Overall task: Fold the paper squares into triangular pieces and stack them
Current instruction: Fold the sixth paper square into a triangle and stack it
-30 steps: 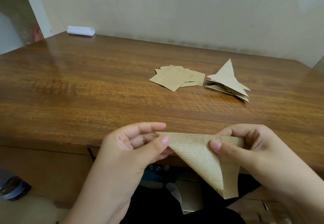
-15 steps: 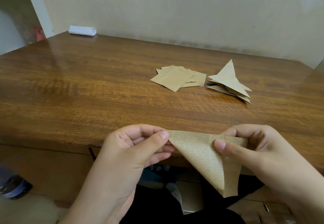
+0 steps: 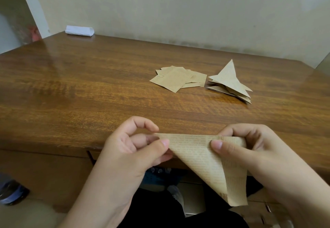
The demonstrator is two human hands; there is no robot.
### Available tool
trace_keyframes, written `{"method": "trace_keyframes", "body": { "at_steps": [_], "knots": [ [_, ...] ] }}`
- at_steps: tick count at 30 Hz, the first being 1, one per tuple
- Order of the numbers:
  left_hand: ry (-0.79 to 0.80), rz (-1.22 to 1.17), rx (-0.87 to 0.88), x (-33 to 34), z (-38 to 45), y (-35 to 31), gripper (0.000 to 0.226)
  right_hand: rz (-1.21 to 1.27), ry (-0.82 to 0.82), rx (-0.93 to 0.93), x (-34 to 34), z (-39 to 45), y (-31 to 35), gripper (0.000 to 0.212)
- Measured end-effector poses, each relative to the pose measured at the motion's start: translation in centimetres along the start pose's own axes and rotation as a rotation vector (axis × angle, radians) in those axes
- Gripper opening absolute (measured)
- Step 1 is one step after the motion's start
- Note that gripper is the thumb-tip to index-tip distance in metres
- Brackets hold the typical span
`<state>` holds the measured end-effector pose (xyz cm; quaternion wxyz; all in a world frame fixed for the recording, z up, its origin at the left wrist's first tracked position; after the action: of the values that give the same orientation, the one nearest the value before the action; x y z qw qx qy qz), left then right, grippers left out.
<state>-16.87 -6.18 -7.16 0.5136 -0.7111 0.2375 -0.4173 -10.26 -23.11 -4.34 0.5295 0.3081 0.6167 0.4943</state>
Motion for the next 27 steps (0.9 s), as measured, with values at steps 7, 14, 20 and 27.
{"method": "trace_keyframes", "body": {
  "at_steps": [7, 14, 20, 27],
  "knots": [
    [0.048, 0.188, 0.213, 0.29, 0.11, -1.03, 0.024, -0.067, -0.012, 0.003, 0.13, -0.04, 0.22, 0.032],
    [0.013, 0.152, 0.188, 0.12, 0.05, -0.86, 0.025, -0.068, -0.005, 0.004, 0.17, 0.06, -0.06, 0.032],
    [0.014, 0.138, 0.175, 0.11, 0.01, -0.89, 0.025, -0.03, 0.016, 0.017, 0.25, 0.18, -0.43, 0.027],
    [0.008, 0.139, 0.187, 0.01, -0.03, -1.02, 0.022, -0.022, 0.02, 0.016, 0.43, 0.16, -0.37, 0.027]
  ]
}}
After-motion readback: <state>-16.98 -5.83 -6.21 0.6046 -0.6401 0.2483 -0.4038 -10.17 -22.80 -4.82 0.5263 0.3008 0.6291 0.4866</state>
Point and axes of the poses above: each hand's wrist, its own z-axis towards the middle knuckle, its own x-axis out of the palm, y = z × x, the point moved 7 cm from there along z, towards the middle knuckle, and after that the axes turned 15 degrees about -y, right-handed, at the moved point
